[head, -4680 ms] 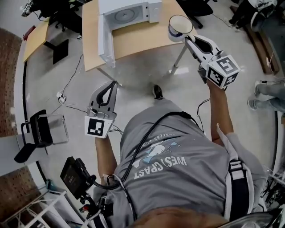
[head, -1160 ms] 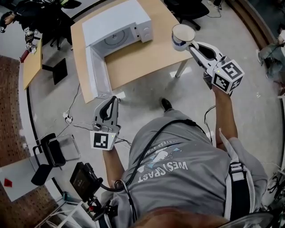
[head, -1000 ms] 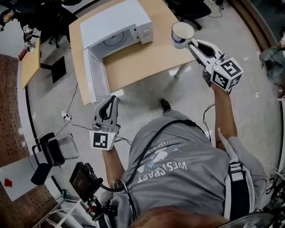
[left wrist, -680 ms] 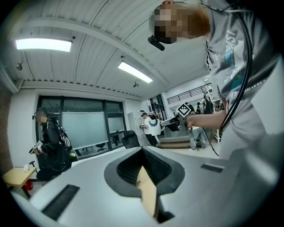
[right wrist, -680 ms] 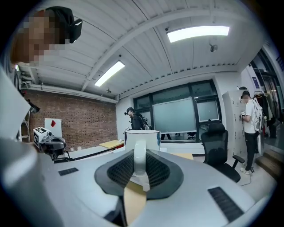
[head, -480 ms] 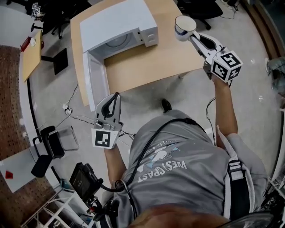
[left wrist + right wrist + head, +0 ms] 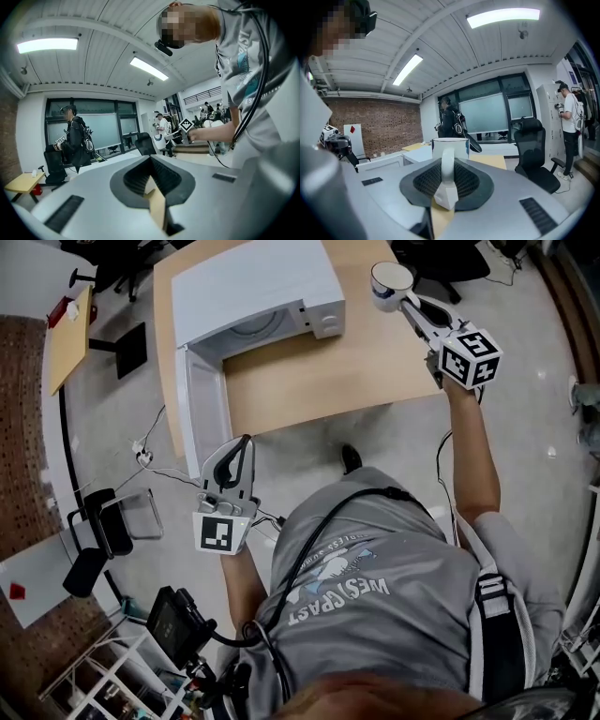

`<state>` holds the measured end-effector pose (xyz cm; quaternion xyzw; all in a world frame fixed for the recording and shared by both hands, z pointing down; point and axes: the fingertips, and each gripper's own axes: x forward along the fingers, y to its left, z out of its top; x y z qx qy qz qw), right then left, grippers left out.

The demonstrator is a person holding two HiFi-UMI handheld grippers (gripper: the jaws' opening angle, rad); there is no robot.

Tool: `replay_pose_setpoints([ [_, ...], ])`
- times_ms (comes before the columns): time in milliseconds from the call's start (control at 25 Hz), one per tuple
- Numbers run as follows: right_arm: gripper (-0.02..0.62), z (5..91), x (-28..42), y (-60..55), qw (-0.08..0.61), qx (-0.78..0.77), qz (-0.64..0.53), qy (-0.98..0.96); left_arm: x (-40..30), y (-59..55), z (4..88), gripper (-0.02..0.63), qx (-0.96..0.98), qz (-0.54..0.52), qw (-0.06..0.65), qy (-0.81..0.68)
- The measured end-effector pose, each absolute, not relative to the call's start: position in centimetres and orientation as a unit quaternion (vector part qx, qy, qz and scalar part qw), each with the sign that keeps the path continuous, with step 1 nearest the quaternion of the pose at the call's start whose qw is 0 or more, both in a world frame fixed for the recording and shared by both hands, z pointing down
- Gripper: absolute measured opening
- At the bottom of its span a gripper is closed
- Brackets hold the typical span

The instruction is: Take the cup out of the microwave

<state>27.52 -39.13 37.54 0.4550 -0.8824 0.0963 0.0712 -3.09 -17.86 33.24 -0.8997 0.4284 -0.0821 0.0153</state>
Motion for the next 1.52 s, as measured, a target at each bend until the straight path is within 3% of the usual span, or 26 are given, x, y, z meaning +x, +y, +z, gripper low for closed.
replay_pose_setpoints([
  [1520,0.067,62.4,27.8,-60.4,0.140,0.469,0.189,-0.851,-2.3,-23.0,40.3,0.043,-0.868,-0.176,-0.071,0.458],
])
